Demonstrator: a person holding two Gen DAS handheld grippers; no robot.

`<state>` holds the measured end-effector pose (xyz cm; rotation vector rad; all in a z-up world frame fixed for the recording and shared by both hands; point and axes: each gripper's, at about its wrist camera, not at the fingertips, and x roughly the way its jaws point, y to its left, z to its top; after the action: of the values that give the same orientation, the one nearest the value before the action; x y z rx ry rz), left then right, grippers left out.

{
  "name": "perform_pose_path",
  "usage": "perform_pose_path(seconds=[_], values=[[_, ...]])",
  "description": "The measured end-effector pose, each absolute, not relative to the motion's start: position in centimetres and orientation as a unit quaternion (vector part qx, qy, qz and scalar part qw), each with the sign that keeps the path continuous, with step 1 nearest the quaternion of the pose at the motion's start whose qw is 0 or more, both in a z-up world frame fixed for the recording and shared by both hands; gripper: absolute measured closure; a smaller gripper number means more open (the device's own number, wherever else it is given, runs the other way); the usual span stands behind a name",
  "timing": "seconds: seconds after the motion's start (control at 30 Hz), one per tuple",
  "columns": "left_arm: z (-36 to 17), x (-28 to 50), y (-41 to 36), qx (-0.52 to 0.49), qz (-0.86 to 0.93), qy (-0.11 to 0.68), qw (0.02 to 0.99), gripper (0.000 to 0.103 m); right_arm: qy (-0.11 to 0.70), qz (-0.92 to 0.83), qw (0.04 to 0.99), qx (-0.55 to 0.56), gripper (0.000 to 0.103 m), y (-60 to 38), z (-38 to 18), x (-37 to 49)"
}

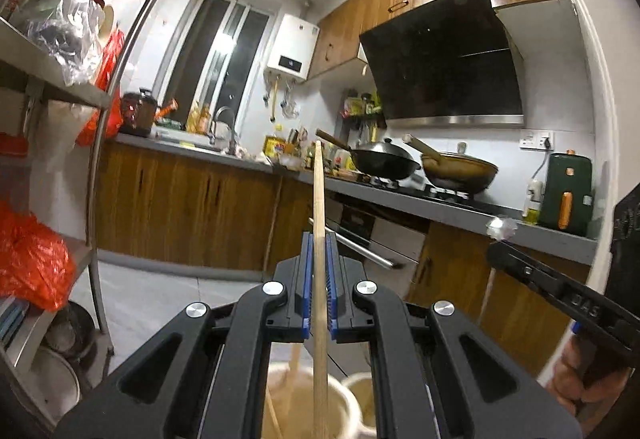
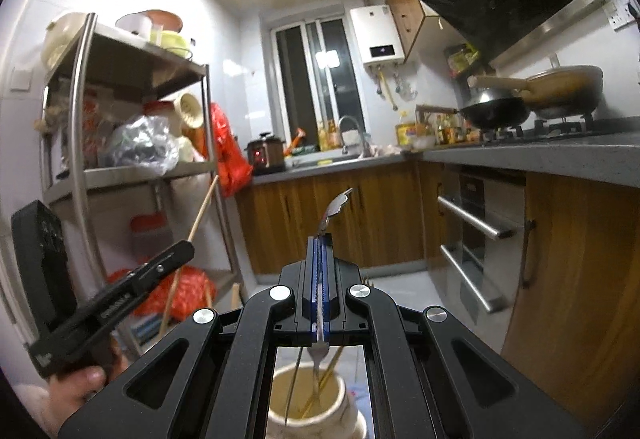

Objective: Organize utensils
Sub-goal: 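Lift the chopstick with the left tool while the right tool carries the spoon to the holder, then open the left tool over the large cup while the right tool drops the spoon into the small cup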

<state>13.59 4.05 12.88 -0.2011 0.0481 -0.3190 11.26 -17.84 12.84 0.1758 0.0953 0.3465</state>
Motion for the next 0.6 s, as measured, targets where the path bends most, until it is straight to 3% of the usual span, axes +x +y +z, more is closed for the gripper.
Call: perform_pose_path(seconds=[0.23,0.6], values=[[10.7,15.3,4.0,-0.081,-0.133,0.013,0.988,0.097,0.057,0.166,0.982,0.074,0.101,-16.8,10.5,13.3],[8.4,11.1,5.7,-0.078,-0.132,0.029,0.988,0.097,0.102,0.169,0.980,0.033,0.100,-15.7,7.5,13.4]])
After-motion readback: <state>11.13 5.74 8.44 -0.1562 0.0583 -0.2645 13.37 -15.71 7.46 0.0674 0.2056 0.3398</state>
